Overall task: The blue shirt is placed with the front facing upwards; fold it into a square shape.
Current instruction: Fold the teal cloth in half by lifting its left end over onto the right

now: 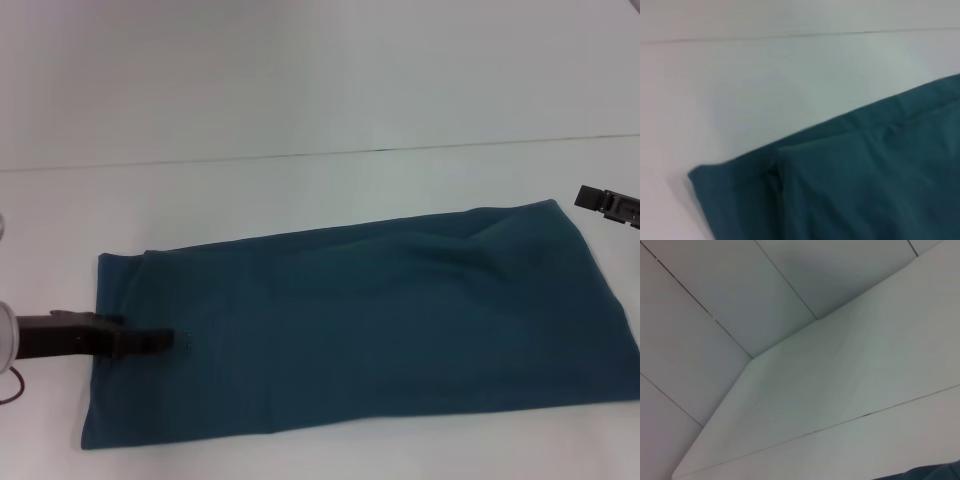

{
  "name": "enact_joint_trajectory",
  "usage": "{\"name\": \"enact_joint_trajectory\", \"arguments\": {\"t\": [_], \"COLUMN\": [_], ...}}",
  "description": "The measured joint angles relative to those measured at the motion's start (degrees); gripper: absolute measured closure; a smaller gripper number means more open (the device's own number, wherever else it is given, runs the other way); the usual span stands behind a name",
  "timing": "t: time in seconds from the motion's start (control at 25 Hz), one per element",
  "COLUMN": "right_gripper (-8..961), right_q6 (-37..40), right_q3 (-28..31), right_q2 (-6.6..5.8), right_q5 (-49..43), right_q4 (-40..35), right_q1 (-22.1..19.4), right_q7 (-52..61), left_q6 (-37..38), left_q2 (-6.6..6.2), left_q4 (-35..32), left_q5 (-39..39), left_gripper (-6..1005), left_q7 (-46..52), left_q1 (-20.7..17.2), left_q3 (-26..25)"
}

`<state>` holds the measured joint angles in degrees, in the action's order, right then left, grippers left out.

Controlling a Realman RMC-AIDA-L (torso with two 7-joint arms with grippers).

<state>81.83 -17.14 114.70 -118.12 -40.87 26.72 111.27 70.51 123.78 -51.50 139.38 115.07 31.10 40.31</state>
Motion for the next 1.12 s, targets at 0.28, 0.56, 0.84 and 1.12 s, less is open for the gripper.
{"name": "enact_joint_trajectory", "arguments": {"t": [0.28,0.56,0.84,1.12], "right_gripper": [27,27,27,27], "right_q6": [0.0,-0.1,-0.1,-0.1], "right_q3": [0.0,0.0,0.0,0.0], "right_q2": [-0.01,-0.01,-0.1,-0.1], "right_q5": [0.1,0.2,0.3,0.3], "right_q4": [0.0,0.0,0.0,0.0], "right_q1": [0.0,-0.1,-0.1,-0.1], "right_q7": [0.0,0.0,0.0,0.0], "left_q6": [1.4,1.8,1.8,3.6], "left_q2": [-0.27,-0.23,-0.04,-0.06], "left_q4": [-1.6,-1.5,-1.1,-4.4], "left_q5": [0.5,2.7,3.2,2.8], "left_gripper": [109,109,109,109], "left_q7": [0.3,0.8,0.9,1.2], "left_q1": [-0.1,-0.5,-0.9,-1.0], "left_q3": [-0.2,-0.3,0.2,-0.5]}}
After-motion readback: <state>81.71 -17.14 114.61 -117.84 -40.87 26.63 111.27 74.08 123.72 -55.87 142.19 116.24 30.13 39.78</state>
